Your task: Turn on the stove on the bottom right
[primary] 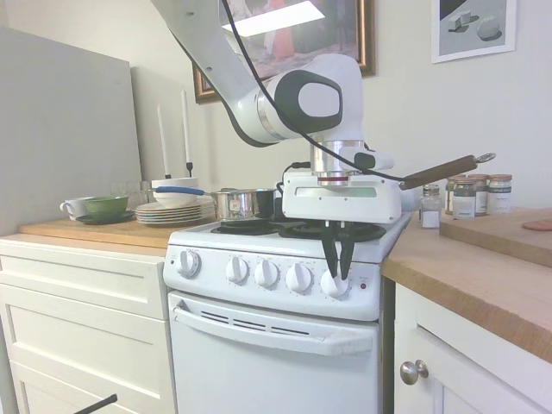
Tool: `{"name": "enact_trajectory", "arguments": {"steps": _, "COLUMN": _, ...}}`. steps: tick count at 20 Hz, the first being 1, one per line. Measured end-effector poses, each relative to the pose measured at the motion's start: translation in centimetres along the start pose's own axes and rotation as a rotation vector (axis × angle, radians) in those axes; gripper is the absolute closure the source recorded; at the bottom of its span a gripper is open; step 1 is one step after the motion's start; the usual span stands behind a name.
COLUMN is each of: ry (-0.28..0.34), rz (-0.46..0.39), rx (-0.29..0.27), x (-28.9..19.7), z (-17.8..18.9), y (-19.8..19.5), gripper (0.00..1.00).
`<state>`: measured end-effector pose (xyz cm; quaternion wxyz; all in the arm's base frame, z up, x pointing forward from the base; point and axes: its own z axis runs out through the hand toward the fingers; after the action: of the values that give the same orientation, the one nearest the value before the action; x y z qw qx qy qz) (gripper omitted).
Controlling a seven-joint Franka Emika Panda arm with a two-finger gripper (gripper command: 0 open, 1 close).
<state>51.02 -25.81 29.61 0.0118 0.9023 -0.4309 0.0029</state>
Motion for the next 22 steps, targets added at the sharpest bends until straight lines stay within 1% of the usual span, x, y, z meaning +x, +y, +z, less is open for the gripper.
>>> {"name": "enact_trajectory", "arguments": {"steps": 6, "ry": 0.001, "rz": -0.006, "rx": -0.001, "x": 0.5, "z": 0.0, "y": -0.7, "gripper": 1.00}}
{"name": "enact_trajectory", "arguments": {"steps": 22, "ry": -0.007, "rz": -0.027, "rx": -0.003, "x": -0.1, "z": -0.4, "y": -1.8, "gripper": 1.00}}
